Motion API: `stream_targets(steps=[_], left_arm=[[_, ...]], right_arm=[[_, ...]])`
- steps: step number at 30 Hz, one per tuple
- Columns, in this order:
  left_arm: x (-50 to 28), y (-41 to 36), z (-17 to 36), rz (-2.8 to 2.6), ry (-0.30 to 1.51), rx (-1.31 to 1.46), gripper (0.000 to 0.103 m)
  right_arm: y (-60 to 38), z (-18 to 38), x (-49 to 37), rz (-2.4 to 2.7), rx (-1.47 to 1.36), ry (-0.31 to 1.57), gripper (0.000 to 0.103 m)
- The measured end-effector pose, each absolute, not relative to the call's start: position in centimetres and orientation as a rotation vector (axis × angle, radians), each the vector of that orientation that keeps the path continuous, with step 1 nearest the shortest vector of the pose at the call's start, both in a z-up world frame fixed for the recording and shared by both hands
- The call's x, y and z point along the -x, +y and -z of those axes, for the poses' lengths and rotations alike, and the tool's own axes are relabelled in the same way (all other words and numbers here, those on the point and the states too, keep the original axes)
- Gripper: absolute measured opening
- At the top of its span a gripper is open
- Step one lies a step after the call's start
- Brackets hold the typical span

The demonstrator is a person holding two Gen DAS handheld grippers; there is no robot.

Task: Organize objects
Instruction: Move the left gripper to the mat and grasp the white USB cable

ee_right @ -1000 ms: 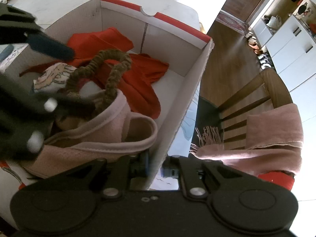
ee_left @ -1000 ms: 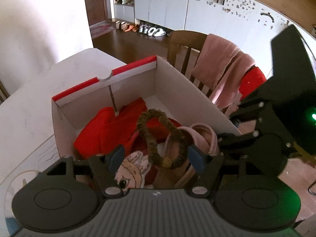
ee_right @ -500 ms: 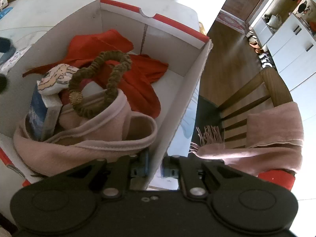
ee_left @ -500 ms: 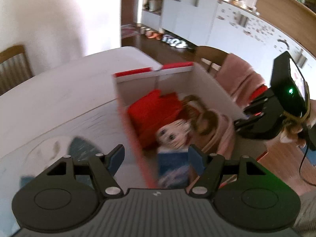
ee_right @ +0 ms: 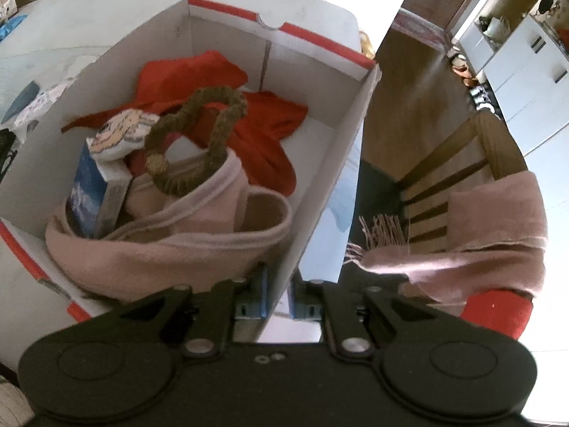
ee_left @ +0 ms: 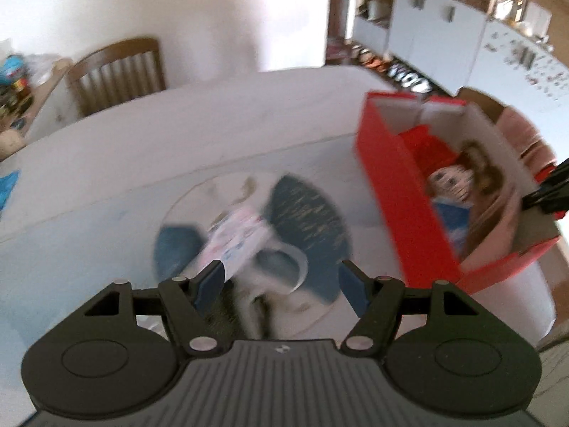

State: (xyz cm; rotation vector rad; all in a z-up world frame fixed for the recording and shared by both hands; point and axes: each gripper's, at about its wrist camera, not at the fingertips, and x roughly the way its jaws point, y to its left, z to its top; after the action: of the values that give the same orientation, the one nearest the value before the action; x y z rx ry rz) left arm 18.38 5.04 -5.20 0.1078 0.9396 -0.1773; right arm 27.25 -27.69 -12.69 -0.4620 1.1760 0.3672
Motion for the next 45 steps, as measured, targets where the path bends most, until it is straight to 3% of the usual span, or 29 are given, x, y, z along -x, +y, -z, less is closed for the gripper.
stream_targets(steps=[26, 32, 39, 42, 45], left_arm=[[-16.2, 10.0, 13.5, 0.032, 1.135, -0.160, 0.068], [-16.9, 9.9, 14.3, 0.001, 1.149, -0.107, 0.043], [-17.6, 9.5, 15.0, -0.008, 1.176, -0.087, 0.029], [-17.7, 9.5, 14.8, -0.029, 1.175, -0.089, 0.015], [-17.7, 9.9, 14.5, -0.044, 1.176, -0.077, 0.011]], right_arm=[[-29.0, 12.9, -28.1, -0.320, 0.466, 1.142, 0.007], [-28.8, 12.9, -27.9, -0.316, 0.466, 1.142, 0.008], [-28.9, 12.8, -27.8, -0.315, 0.466, 1.141, 0.008], [-28.9, 12.8, -27.8, -0.315, 0.466, 1.141, 0.008], [-29.0, 12.7, -27.8, -0.318, 0.464, 1.140, 0.008]])
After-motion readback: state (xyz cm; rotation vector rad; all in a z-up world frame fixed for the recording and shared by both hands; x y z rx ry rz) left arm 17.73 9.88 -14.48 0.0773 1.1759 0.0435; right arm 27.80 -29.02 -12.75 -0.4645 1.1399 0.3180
